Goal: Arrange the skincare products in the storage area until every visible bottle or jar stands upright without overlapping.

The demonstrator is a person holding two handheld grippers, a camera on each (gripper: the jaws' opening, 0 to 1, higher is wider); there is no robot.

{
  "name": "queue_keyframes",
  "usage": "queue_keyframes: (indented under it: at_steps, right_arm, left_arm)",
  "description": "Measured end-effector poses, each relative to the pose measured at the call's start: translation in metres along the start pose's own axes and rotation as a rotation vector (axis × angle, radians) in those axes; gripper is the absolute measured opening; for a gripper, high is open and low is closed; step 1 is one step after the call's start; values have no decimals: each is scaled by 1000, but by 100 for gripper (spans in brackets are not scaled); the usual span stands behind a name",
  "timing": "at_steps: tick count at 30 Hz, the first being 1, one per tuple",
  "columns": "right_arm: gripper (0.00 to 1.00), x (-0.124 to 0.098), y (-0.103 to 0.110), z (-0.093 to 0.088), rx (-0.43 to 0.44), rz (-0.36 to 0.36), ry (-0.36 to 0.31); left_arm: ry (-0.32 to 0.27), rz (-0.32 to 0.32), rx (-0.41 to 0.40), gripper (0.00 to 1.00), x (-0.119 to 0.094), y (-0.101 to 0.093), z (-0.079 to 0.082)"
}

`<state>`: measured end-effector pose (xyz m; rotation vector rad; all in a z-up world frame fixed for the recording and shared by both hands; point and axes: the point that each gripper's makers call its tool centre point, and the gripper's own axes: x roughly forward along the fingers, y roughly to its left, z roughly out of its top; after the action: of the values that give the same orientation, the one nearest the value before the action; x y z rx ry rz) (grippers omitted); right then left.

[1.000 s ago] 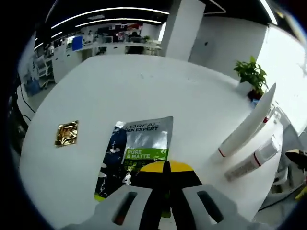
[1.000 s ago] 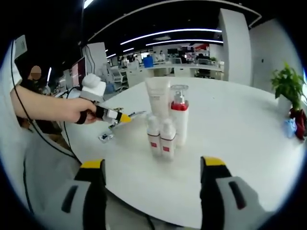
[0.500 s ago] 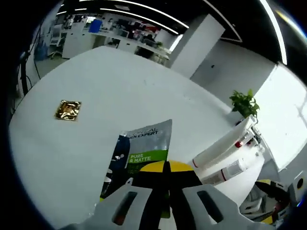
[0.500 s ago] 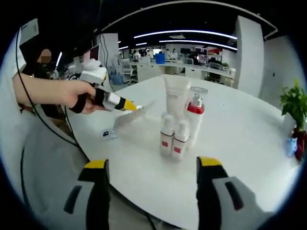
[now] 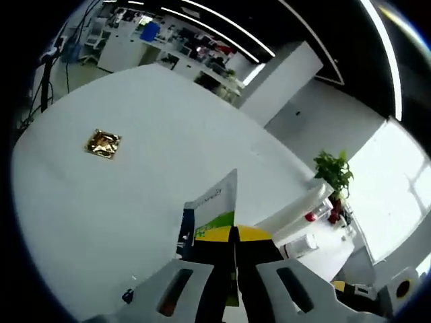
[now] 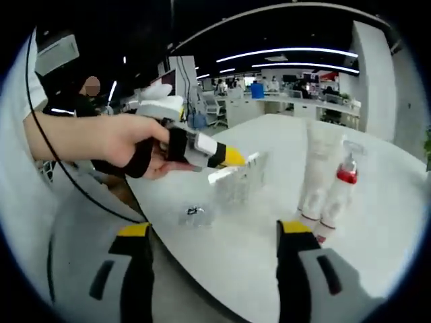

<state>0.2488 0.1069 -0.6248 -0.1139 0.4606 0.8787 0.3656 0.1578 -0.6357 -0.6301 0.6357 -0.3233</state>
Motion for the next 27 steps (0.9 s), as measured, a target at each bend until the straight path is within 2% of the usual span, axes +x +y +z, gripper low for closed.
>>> queue_keyframes:
  at_steps: [3,5,9,11,20,23,27]
  right_arm:
    - [75,5,6,2,-11,13,-3]
    - [76,8,9,4,-17,16,-2]
    - [78,14,8,10,-63,-3,-16]
    - [78,18,8,13,-119,-12,-5]
    - [77,31,8,24,-124,-86,-19]
    - [72,31,3,23,-178,-137,11]
    - [64,28,3,31,-162,-158,-34]
  left_arm:
    - [-6,-24,-1,0,-7,-12,-2]
    - [-13,-45,-37,0,-12,-21,-4]
    - [-26,-56,-61,0,-24,-35,-5]
    - [-31,-49,-23,0,-31,-41,-5]
    - [-100,-70,-32,0,-62,-74,-3]
    - [-131,-76,8,0,-73,-84,0]
    - [-125,-103,29,0,-76,-90,0]
